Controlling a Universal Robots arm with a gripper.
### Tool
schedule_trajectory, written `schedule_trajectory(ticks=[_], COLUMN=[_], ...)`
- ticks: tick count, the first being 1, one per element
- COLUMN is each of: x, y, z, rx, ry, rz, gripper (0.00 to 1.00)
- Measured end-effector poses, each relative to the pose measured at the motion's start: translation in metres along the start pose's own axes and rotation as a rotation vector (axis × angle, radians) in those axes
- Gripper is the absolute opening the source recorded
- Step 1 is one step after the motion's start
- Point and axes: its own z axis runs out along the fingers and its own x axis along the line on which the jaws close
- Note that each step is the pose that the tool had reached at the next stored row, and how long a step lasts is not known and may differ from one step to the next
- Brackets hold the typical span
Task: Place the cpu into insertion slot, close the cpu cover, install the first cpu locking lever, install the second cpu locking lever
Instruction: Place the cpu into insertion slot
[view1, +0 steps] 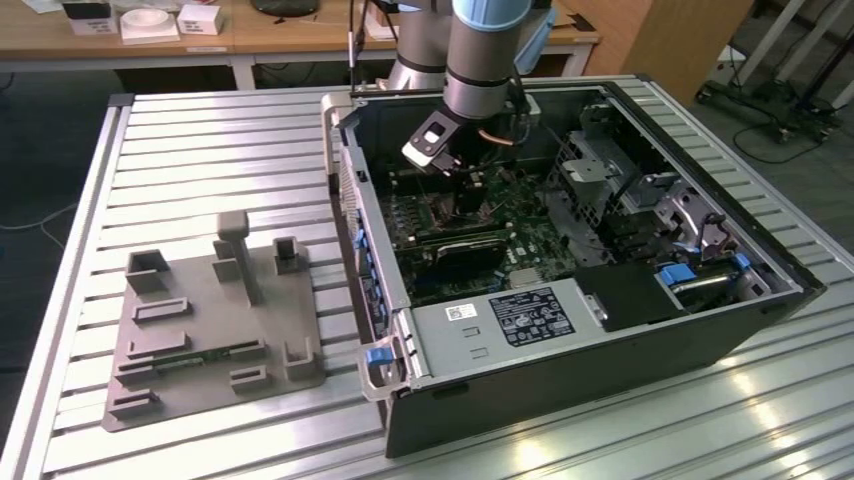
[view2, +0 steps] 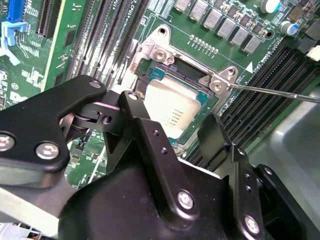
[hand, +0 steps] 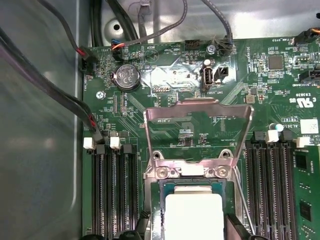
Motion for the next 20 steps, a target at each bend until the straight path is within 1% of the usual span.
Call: schedule_trajectory(ticks=[6, 11, 20], x=[0.0005, 0.0005, 0.0005], y=[0.0, 0.0001, 0.0], z=[0.0004, -0.002, -0.0022], rx=[0.0001, 0.0, 0.0], ry=[-0.0007, -0.0024, -0.0036], rz=[0.0, 0.0, 0.0], gripper=[0.68, 0.68, 0.68])
